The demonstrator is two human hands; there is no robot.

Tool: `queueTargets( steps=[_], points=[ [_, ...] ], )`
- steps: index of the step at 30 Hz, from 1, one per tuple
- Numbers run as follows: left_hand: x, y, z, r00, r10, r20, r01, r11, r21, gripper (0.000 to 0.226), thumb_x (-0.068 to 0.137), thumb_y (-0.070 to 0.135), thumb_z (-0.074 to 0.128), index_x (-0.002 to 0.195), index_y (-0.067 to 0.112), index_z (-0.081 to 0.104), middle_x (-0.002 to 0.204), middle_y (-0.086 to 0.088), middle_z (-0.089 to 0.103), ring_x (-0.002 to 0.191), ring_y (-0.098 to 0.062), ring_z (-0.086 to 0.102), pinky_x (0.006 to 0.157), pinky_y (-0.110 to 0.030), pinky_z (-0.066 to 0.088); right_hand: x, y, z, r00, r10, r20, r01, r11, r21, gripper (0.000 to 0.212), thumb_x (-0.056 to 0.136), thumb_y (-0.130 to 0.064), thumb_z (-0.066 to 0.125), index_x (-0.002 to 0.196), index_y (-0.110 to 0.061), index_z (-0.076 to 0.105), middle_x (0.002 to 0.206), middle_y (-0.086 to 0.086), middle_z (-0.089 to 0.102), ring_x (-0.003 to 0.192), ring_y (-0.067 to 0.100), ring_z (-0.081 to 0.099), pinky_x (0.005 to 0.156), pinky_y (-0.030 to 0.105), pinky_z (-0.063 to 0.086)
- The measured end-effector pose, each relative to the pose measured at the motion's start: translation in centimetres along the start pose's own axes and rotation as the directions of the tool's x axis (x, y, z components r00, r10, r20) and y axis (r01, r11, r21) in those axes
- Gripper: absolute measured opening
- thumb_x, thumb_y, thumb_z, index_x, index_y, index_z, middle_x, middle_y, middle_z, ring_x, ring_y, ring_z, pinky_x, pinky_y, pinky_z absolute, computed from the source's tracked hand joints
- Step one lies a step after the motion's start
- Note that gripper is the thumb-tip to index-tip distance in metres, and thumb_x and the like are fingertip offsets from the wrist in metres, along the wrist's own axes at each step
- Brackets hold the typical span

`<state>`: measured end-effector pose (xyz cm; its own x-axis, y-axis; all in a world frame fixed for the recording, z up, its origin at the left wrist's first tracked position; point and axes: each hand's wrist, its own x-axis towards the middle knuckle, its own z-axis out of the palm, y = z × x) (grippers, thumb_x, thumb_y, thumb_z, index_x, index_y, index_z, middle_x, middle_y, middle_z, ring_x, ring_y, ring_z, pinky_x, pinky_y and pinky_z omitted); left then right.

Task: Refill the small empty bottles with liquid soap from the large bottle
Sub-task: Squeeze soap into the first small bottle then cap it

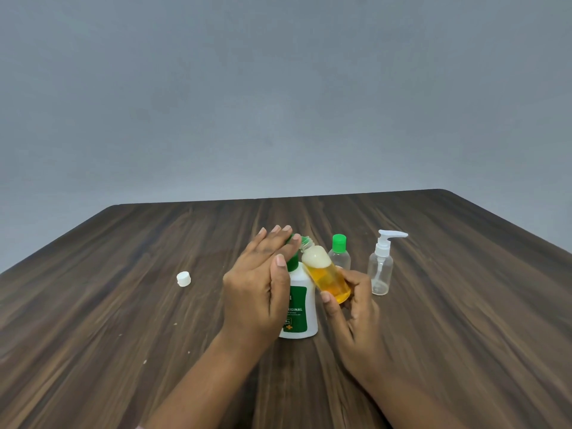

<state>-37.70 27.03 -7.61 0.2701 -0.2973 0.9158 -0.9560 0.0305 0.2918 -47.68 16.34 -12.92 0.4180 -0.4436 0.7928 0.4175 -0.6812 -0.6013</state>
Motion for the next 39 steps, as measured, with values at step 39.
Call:
queueTargets(
  steps=[39],
  points=[
    [1.1,1.6,0.1,0.983,-0.166,-0.076,0.148,0.968,-0.203,0.040,0.099,0.026,0.030,0.122,0.012,0.059,0.129,0.003,0.057,0.127,-0.011,0.051,0.112,-0.045,0.032,-1.0,-0.2,0.4,0.986,0.165,-0.033,-0.159,0.977,0.141,0.031,0.094,-0.046,0.047,0.121,-0.031,0.054,0.078,0.011,0.060,0.063,0.025,0.057,0.055,0.049,0.050]
  ],
)
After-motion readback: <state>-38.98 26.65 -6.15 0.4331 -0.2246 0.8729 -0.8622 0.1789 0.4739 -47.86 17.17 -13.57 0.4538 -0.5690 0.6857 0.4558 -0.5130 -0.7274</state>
